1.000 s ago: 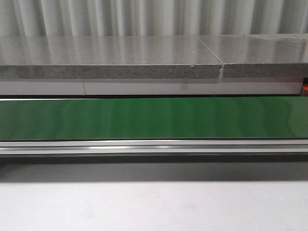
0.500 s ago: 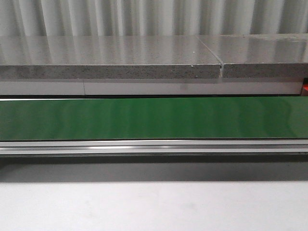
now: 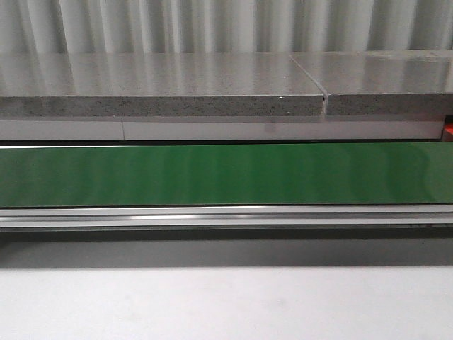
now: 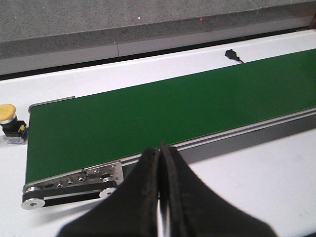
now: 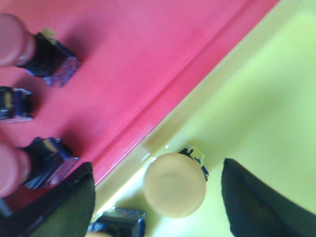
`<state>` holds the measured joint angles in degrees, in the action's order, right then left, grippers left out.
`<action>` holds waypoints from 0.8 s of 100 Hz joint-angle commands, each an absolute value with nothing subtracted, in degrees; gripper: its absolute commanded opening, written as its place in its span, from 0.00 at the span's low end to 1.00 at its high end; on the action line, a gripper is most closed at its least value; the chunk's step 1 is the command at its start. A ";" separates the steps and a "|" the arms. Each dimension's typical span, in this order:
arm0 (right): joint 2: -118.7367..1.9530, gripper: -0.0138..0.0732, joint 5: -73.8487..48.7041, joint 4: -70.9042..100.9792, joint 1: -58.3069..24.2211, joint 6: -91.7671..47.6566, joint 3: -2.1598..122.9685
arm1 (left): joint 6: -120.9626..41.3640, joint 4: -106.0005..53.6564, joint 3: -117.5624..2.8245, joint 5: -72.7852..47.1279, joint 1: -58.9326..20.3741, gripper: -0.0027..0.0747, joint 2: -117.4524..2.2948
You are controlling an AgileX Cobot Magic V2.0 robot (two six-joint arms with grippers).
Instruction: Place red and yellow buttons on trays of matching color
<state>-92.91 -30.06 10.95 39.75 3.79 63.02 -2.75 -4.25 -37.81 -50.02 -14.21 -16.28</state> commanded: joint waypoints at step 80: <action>-68.16 0.08 -38.32 3.55 0.13 0.00 64.46 | -2.80 -4.74 -39.23 -46.06 -14.69 0.01 -16.90</action>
<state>-71.17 -39.94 5.71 3.51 0.65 63.02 -2.75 -4.25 -37.81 -50.02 -14.21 -16.28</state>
